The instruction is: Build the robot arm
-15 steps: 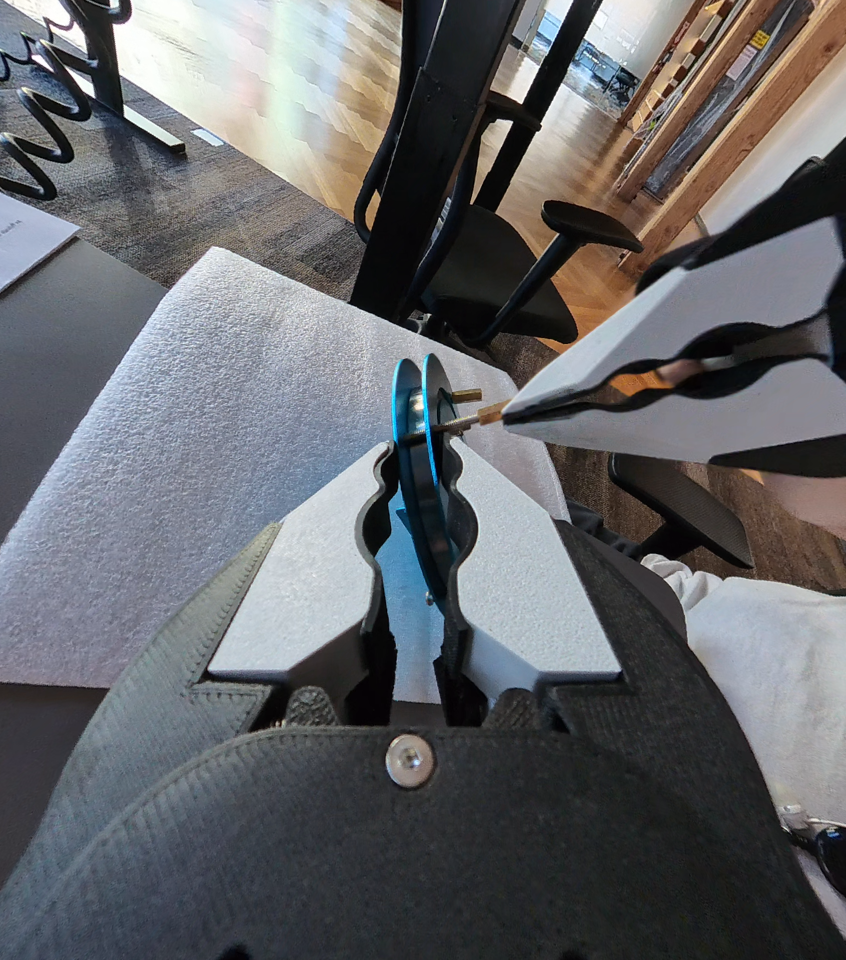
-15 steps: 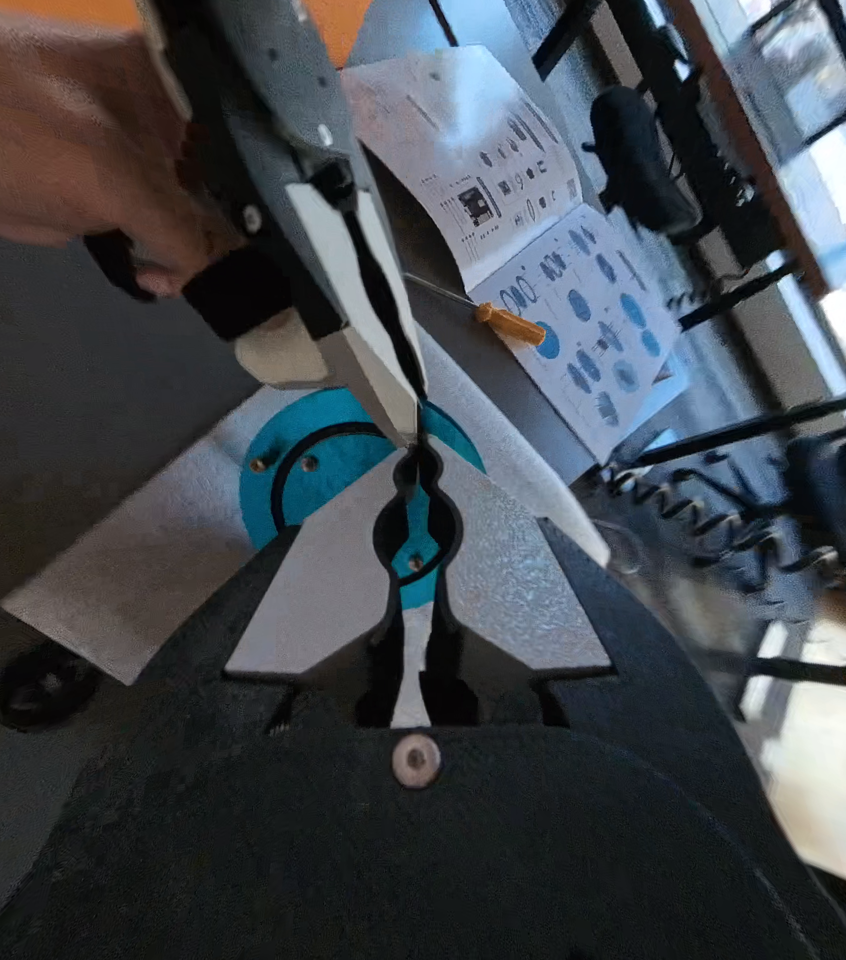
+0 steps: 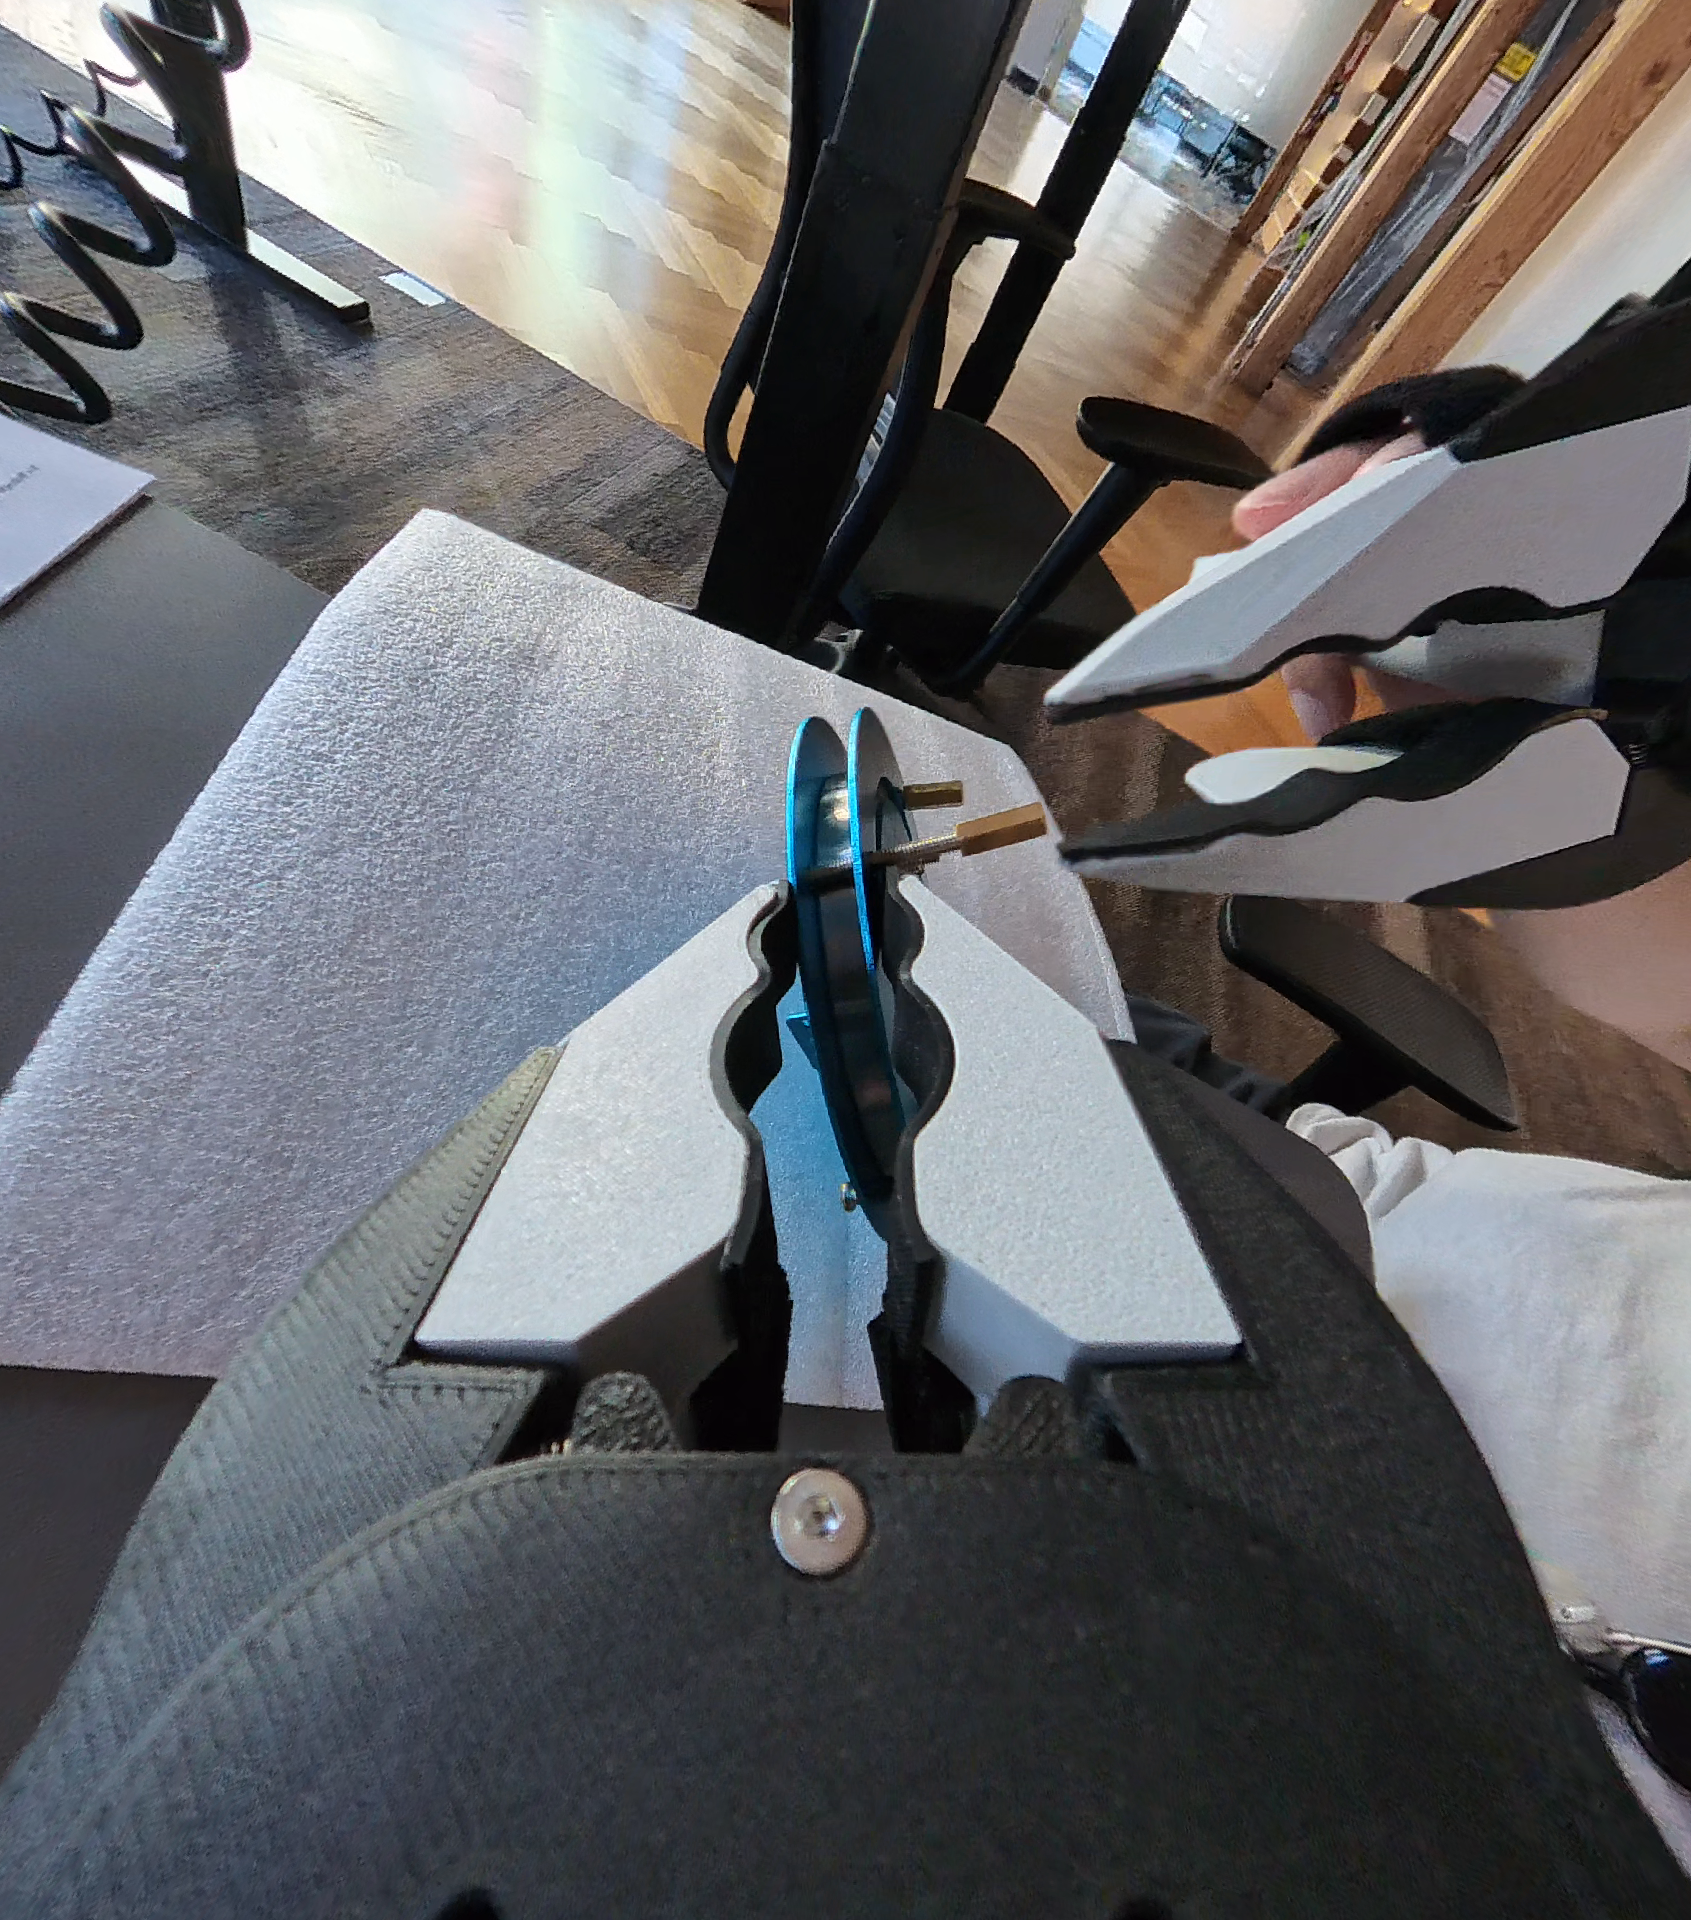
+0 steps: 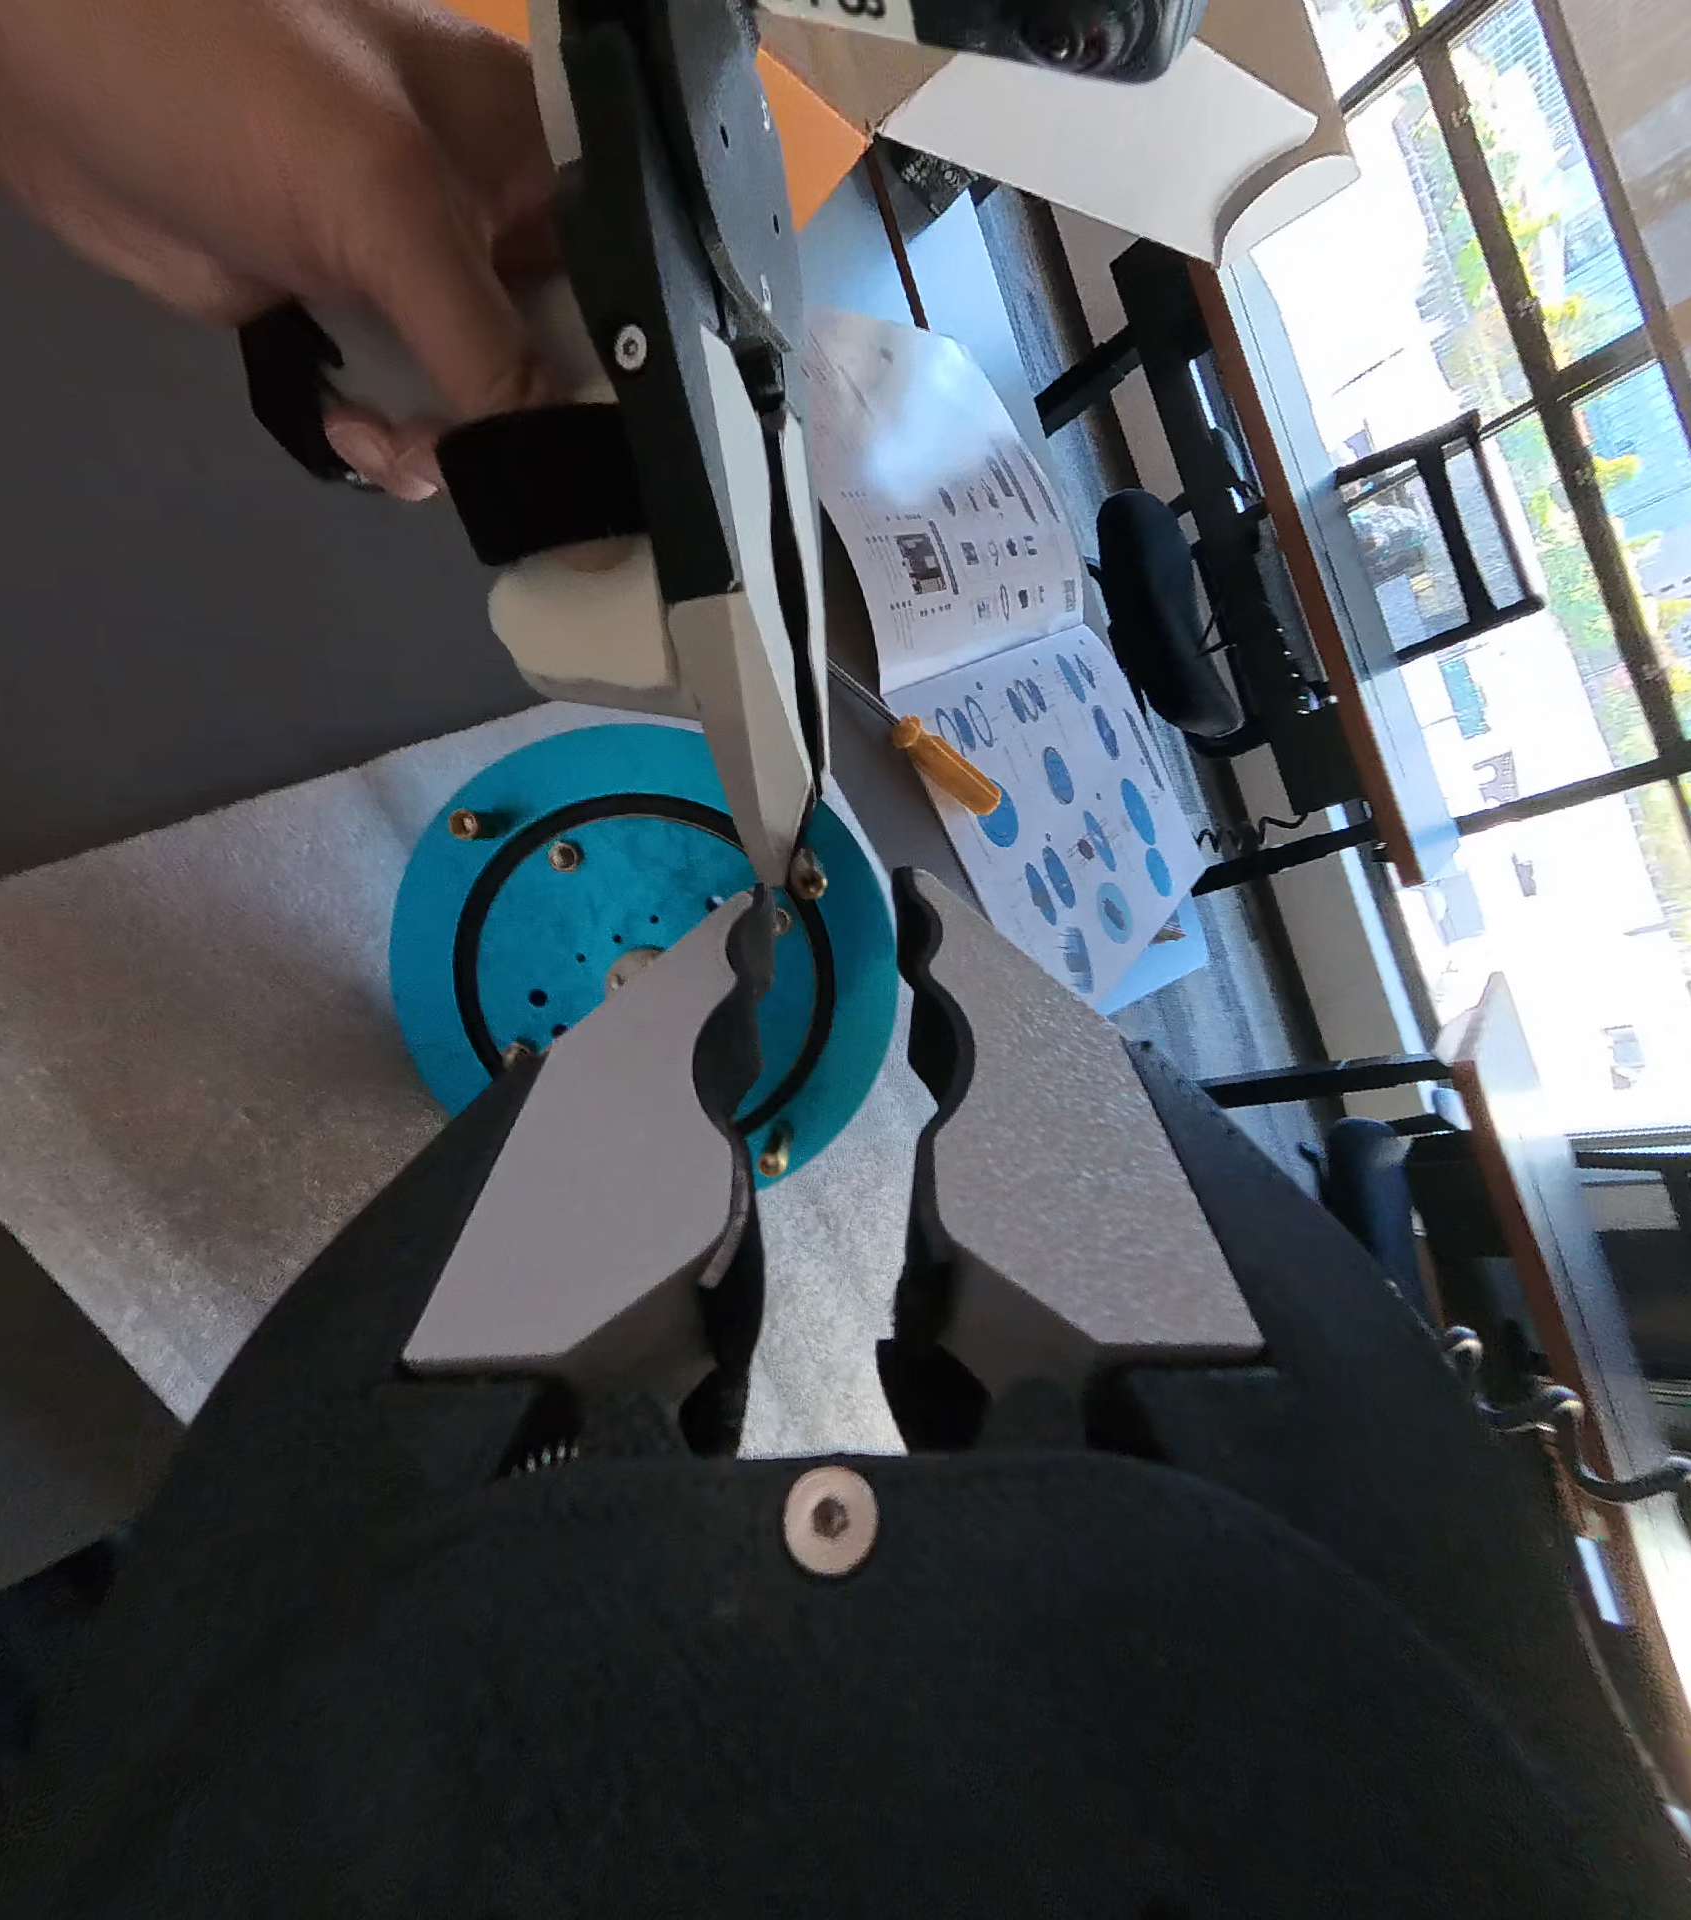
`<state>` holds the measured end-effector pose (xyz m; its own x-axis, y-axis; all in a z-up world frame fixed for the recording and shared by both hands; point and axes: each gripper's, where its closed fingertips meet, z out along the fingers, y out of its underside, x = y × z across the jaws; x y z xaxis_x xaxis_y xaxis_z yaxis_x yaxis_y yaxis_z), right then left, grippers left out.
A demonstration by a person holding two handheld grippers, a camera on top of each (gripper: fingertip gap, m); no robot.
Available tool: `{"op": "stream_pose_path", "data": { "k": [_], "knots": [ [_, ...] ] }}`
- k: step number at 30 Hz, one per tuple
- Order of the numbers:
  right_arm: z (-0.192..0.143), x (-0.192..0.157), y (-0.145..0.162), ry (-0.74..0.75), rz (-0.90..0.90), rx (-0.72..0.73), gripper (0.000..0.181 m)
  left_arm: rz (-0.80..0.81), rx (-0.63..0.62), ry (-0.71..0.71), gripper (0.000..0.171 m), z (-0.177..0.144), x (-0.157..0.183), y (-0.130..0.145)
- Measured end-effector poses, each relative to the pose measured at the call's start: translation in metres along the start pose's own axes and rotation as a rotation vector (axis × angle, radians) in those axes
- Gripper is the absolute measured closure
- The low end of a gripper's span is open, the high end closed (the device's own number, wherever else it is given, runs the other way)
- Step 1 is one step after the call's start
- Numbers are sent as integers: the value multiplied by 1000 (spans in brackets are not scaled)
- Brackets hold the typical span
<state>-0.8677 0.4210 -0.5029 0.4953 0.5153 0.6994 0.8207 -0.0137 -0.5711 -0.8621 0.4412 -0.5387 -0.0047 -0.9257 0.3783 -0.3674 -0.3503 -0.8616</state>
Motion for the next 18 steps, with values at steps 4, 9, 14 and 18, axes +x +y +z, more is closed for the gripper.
{"op": "stream_pose_path", "data": {
  "k": [4,9,14,18],
  "knots": [
    [2,-9,0,-30,65,21,173,66,-5,-46,158,1,9,-3],
    [-6,-10,-1,-10,120,63,177,149,3,-111,157,0,18,-4],
    [-18,-16,-2,39,159,192,177,256,15,-156,157,0,28,-3],
    [-26,-20,0,88,195,283,177,322,51,-191,156,-3,37,-1]
  ]
}}
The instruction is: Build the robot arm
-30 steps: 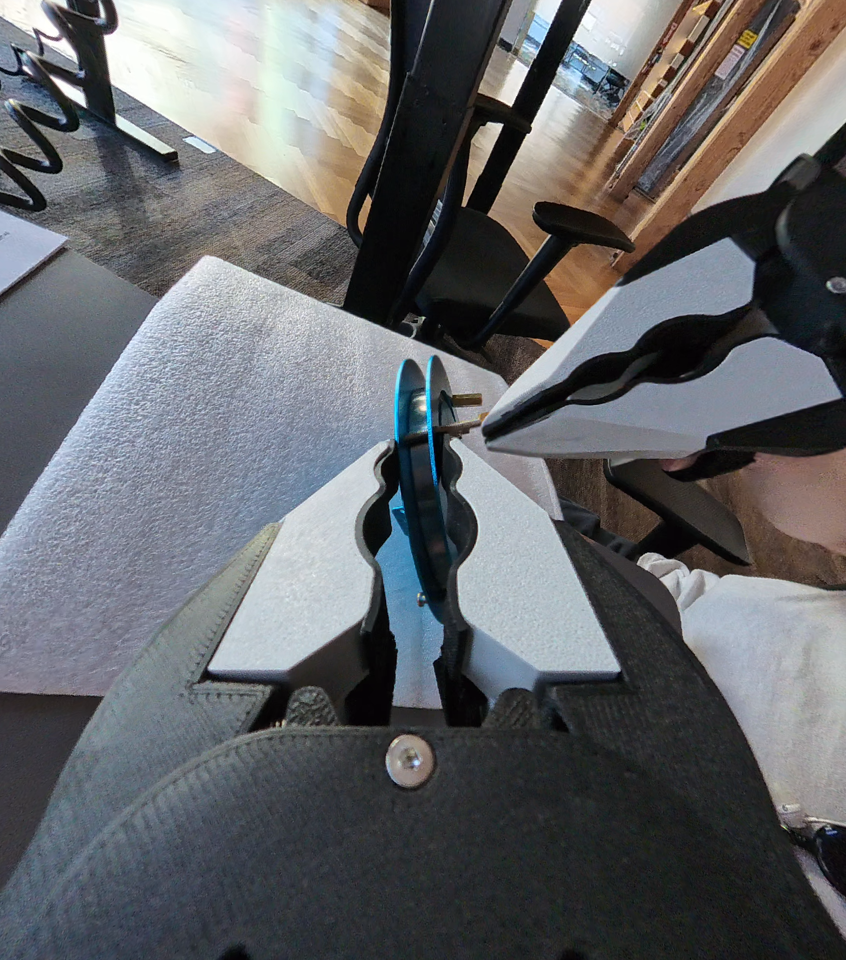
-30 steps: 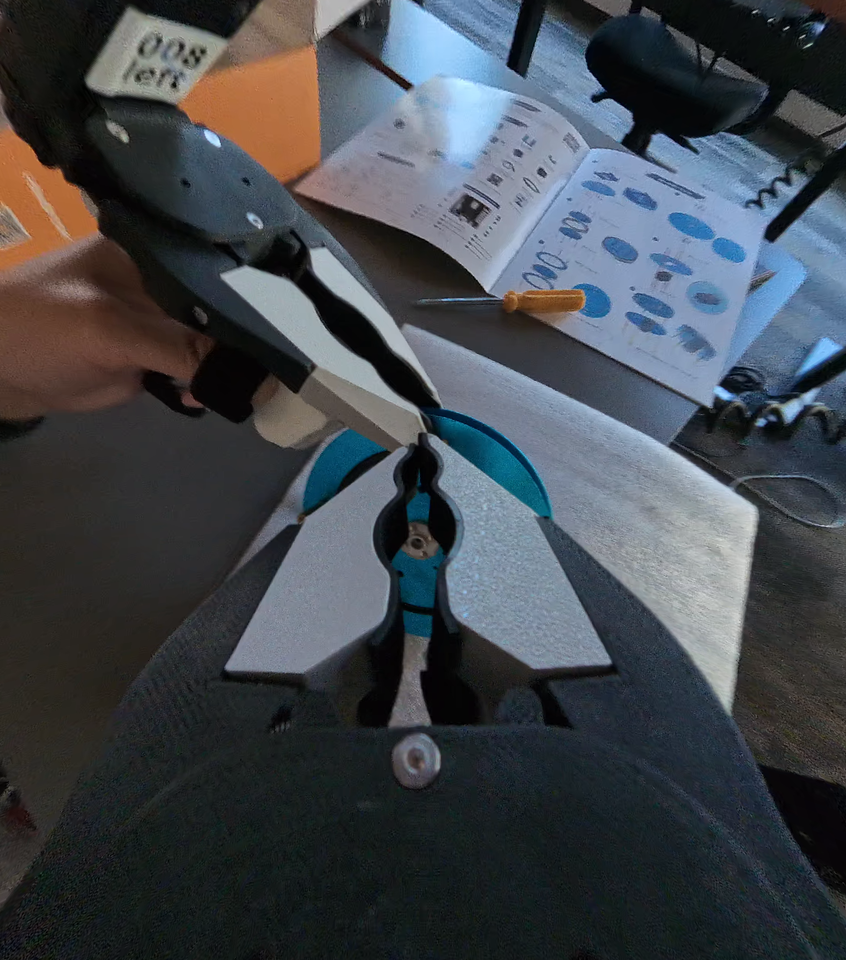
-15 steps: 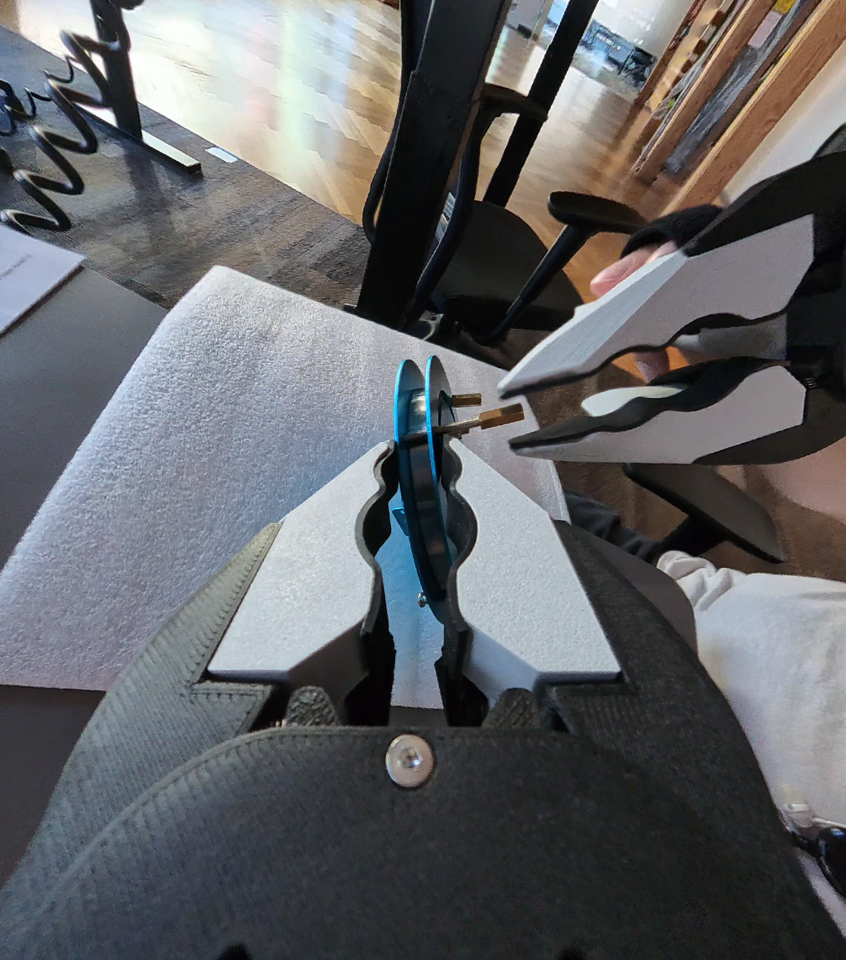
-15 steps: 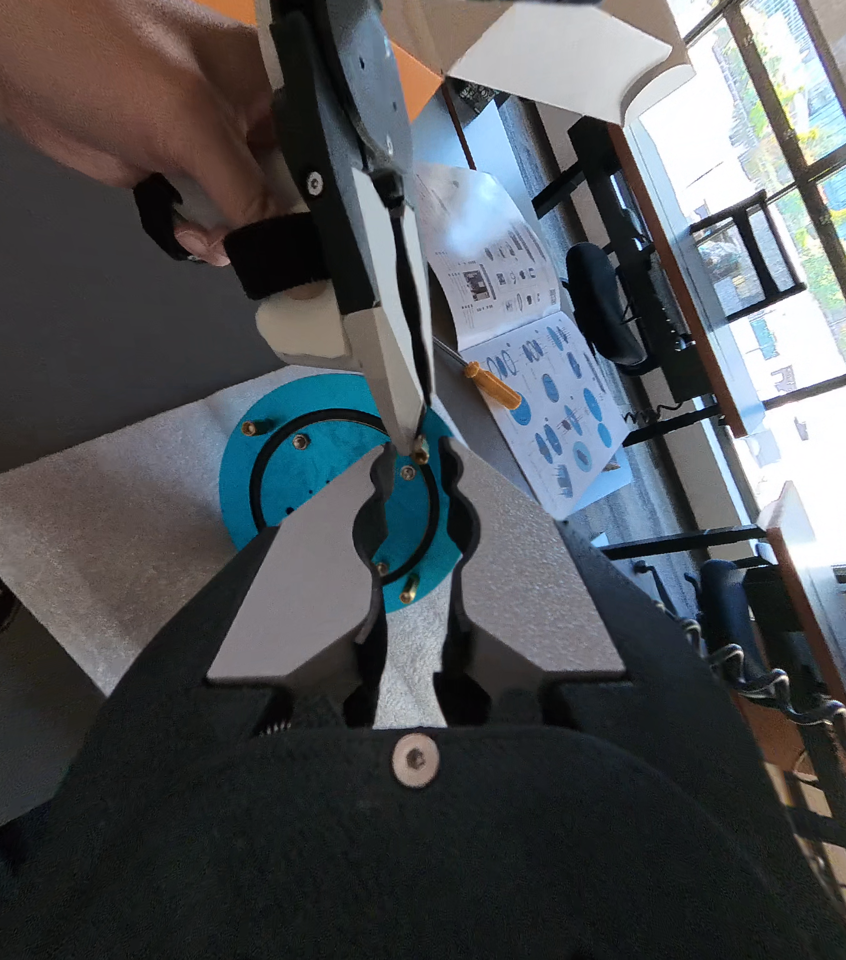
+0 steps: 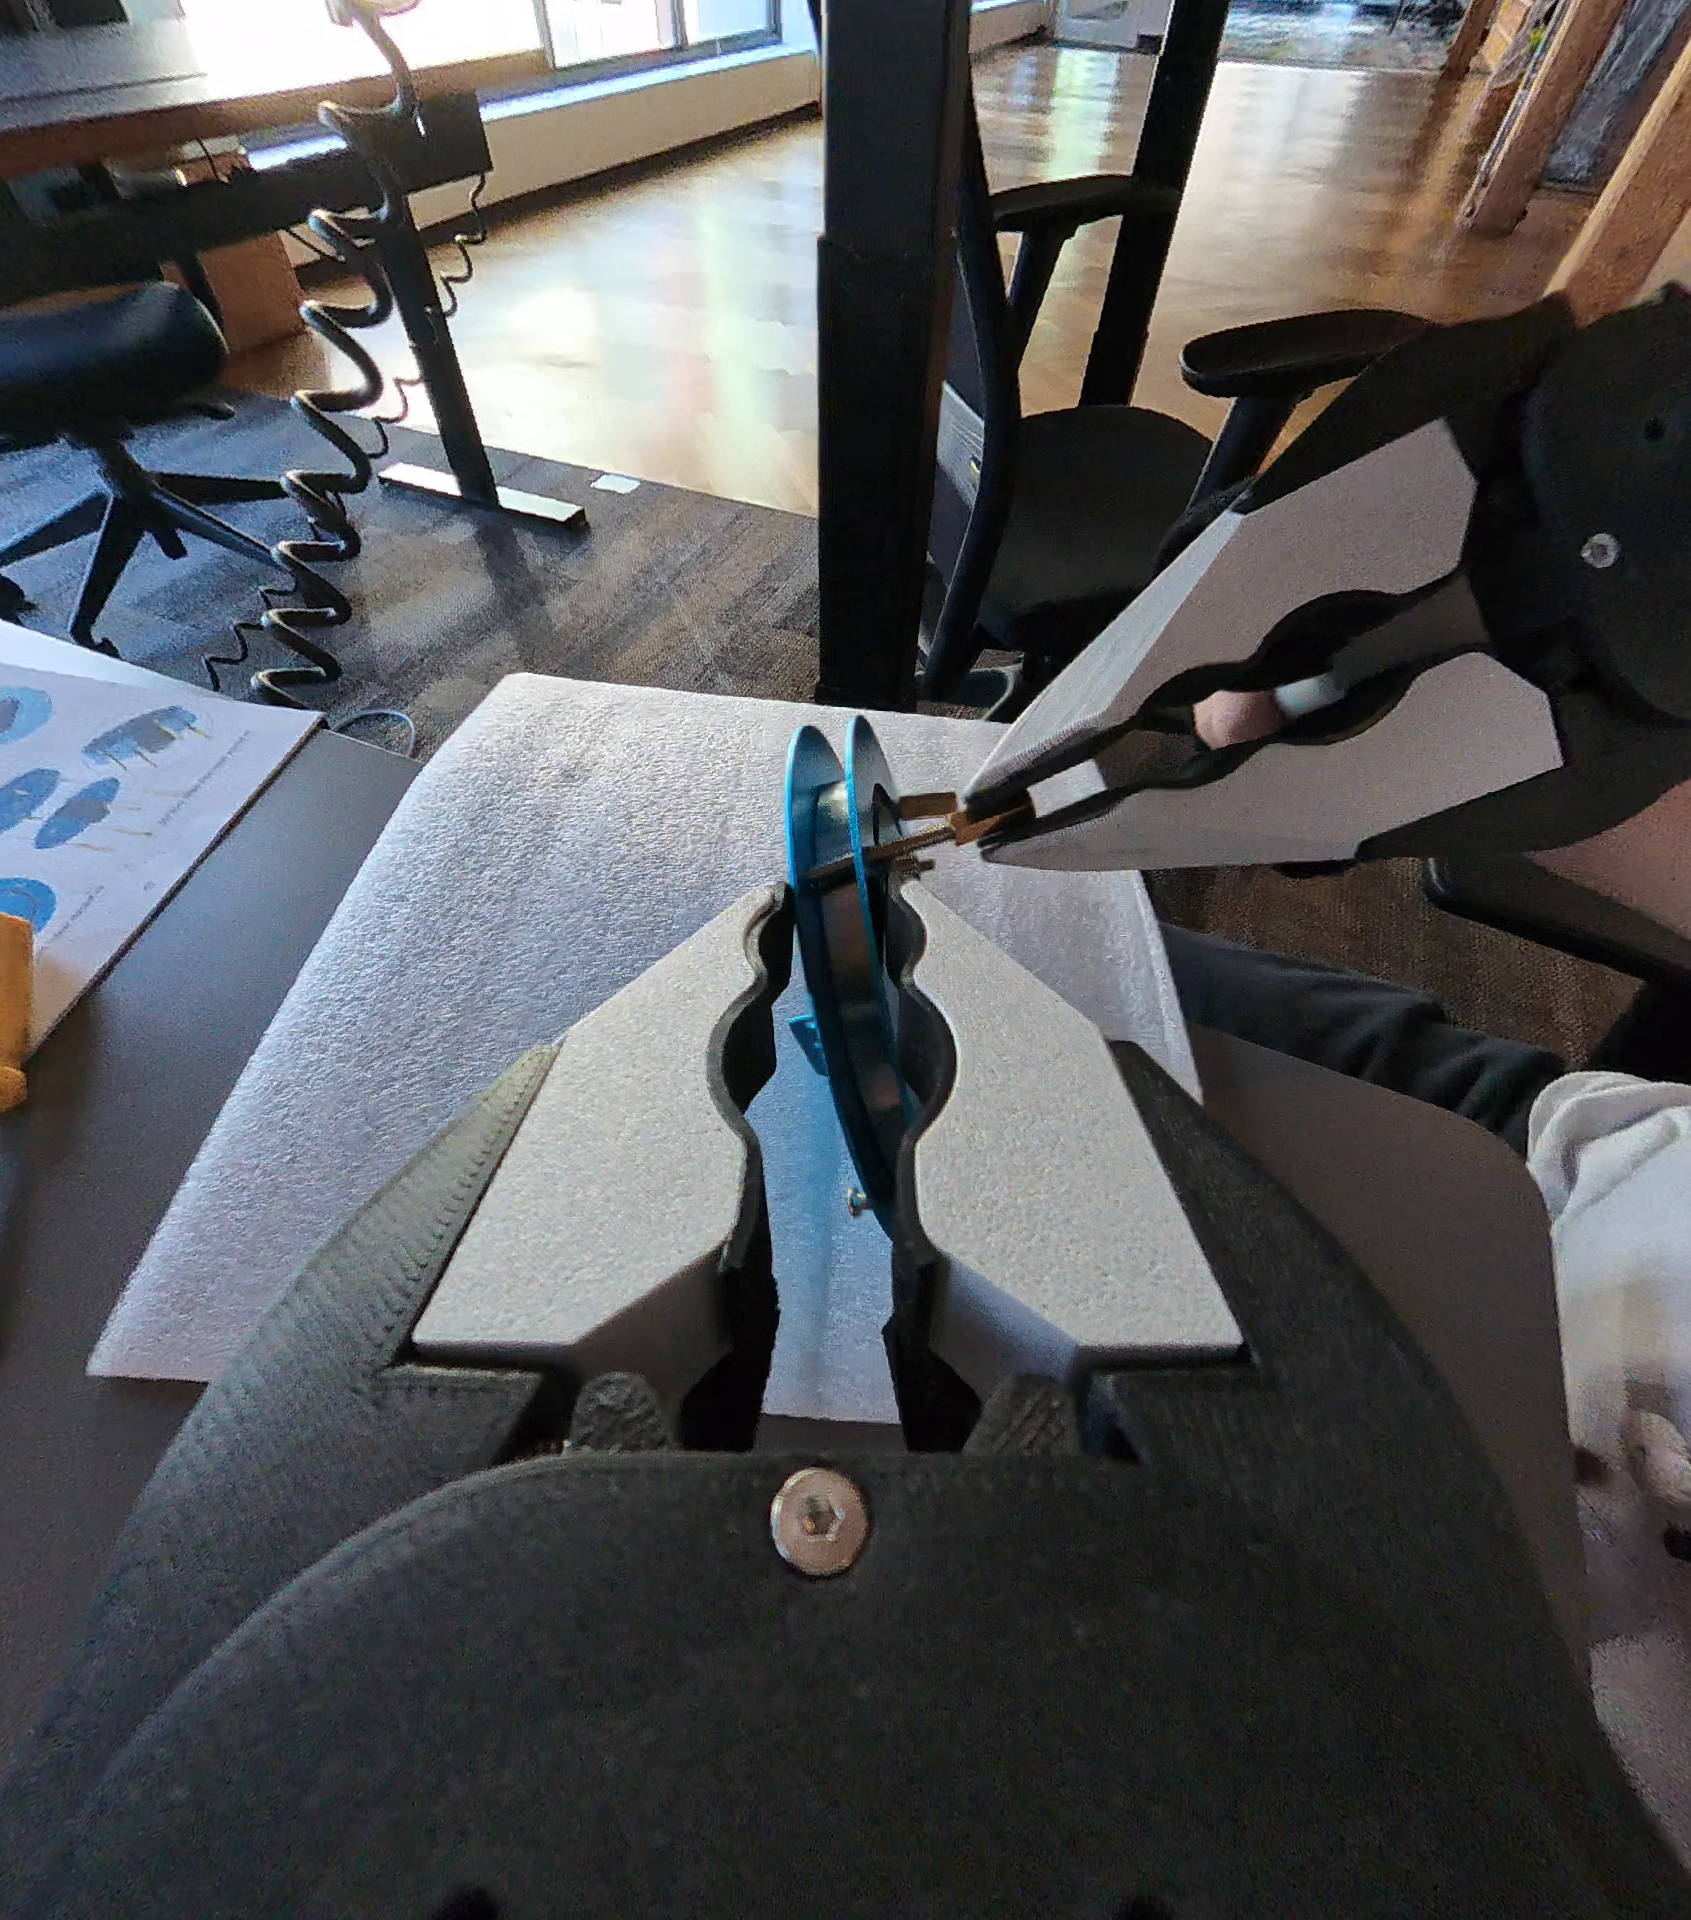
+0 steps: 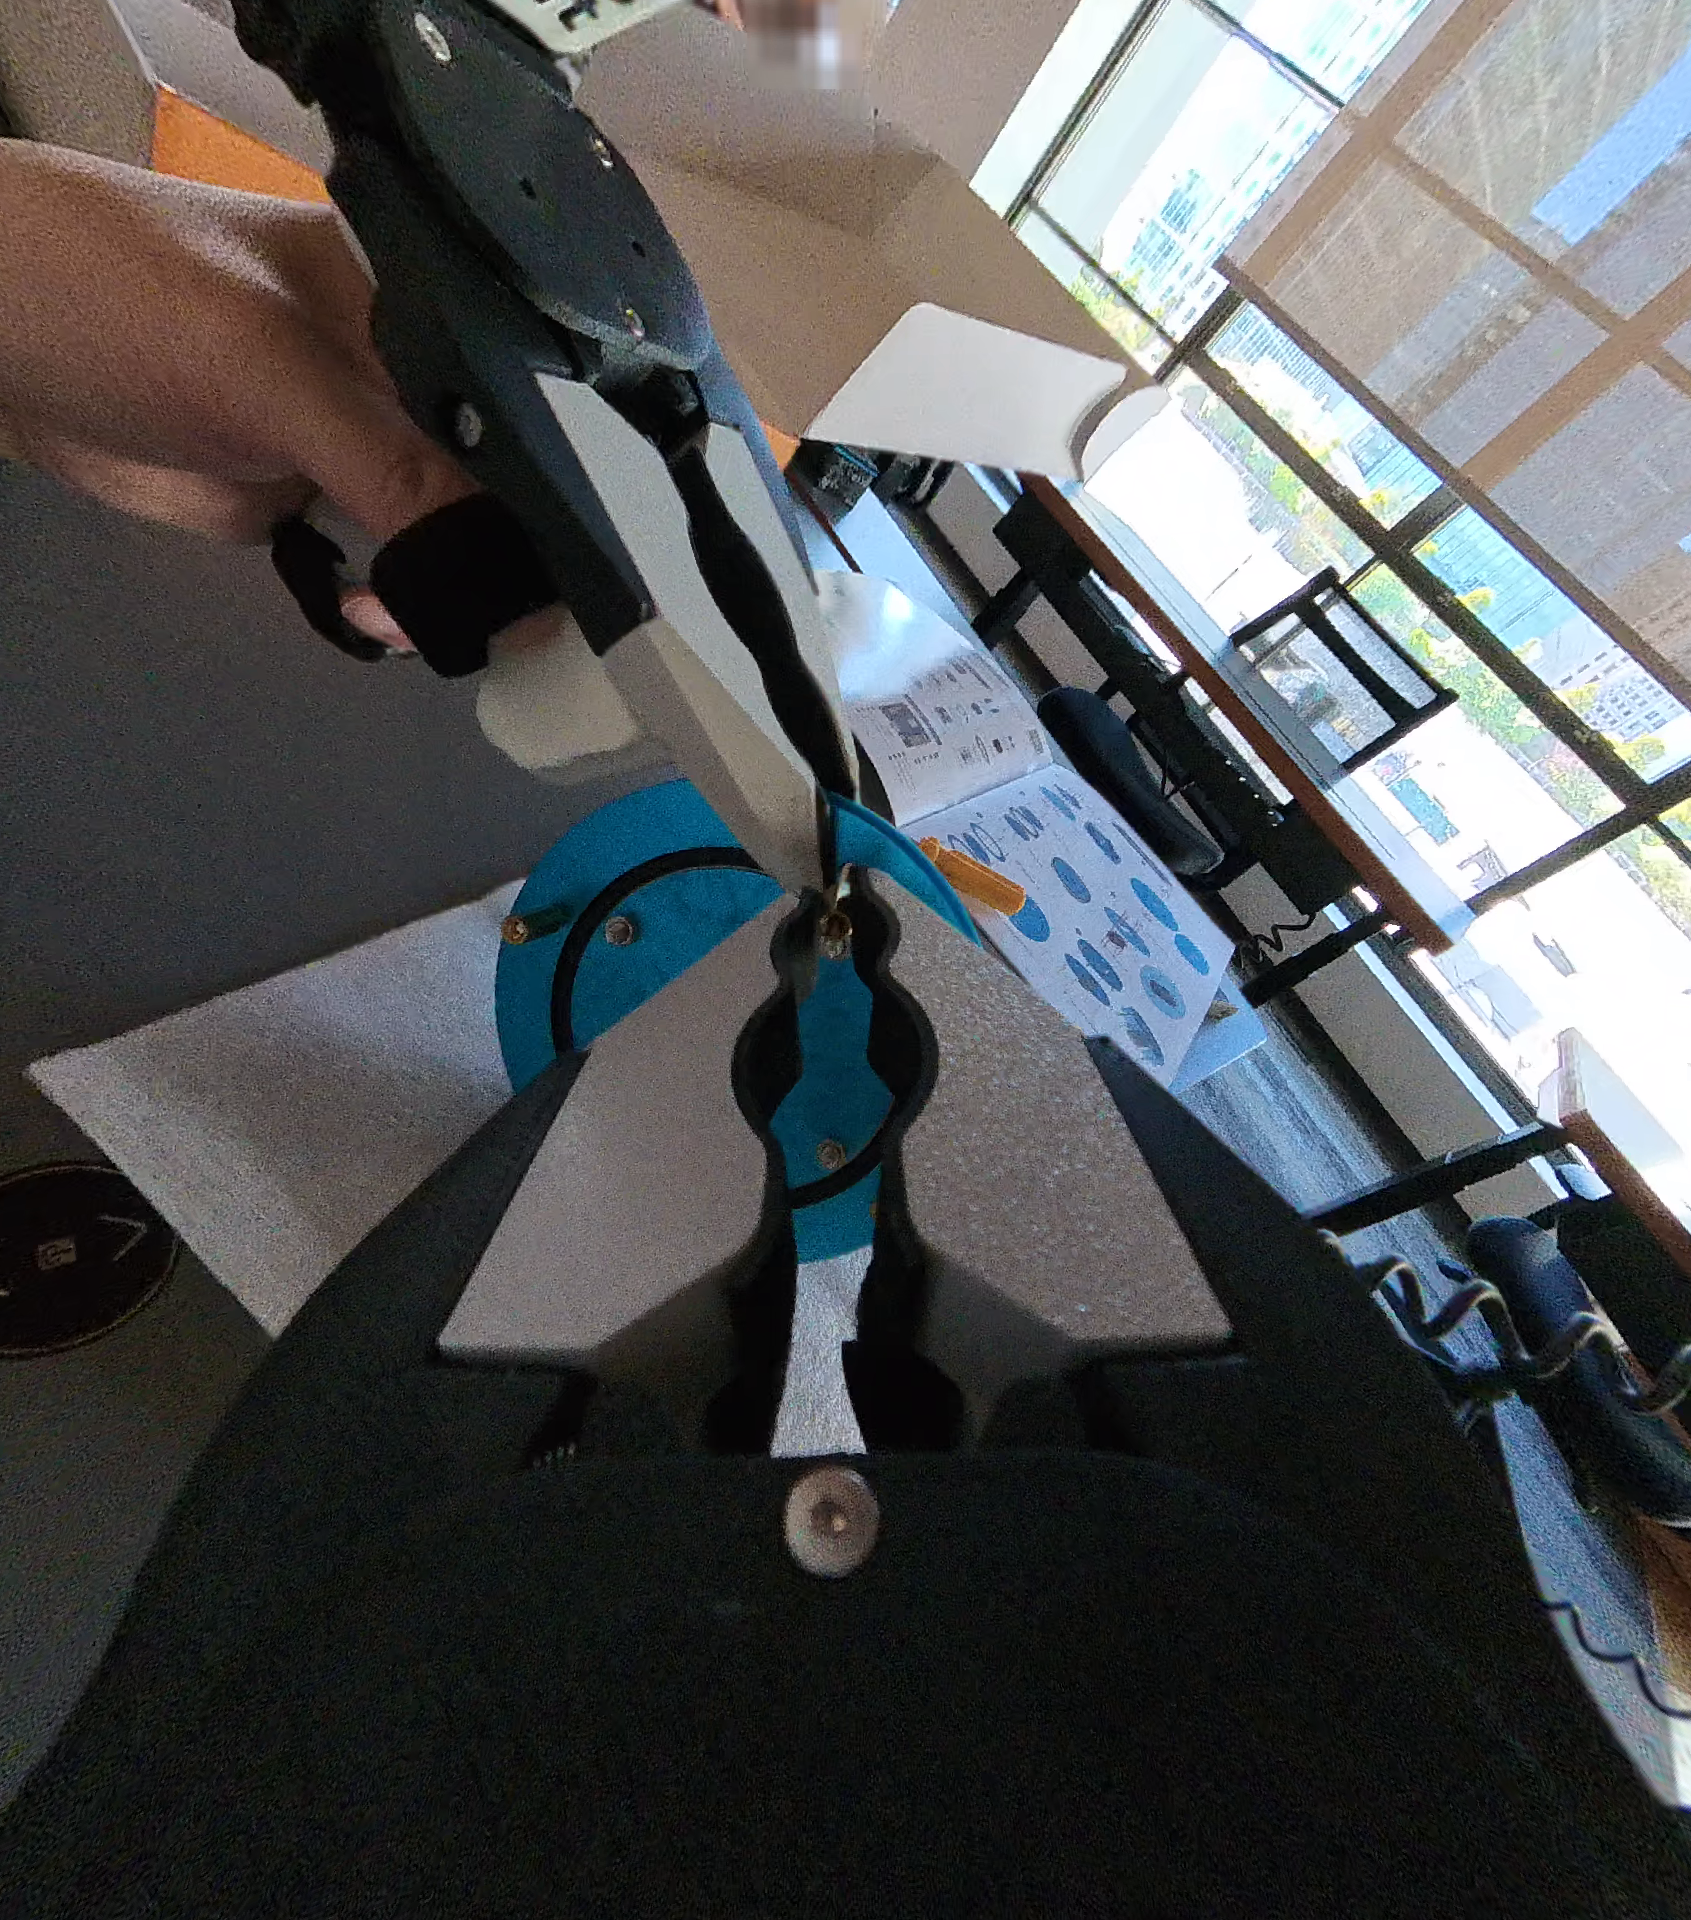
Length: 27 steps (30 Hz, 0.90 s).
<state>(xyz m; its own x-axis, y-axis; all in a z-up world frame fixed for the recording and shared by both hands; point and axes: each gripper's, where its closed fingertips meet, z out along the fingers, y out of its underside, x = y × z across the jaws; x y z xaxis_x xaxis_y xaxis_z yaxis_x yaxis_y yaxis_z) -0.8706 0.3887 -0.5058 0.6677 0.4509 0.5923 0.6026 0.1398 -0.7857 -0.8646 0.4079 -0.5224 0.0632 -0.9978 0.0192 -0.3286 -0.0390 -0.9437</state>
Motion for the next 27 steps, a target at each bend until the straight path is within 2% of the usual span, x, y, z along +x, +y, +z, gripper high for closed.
{"op": "stream_pose_path", "data": {
  "k": [5,9,13,15,19,23,27],
  "knots": [
    [-14,-1,1,7,63,85,178,-13,92,64,133,-20,9,-12],
    [-26,-3,2,-31,114,157,178,34,150,147,132,-31,18,-23],
    [-33,-6,3,-38,109,197,178,-60,147,243,145,-25,16,-25],
    [-35,-8,1,-47,125,219,178,-159,168,357,151,-26,19,-28],
    [-37,-9,3,-34,135,241,178,-245,119,422,154,-13,10,-14],
    [-37,-7,2,-15,164,262,178,-348,124,519,152,-2,19,-12],
    [-37,-7,2,27,169,272,178,-460,157,615,170,-1,27,-17]
  ]
}}
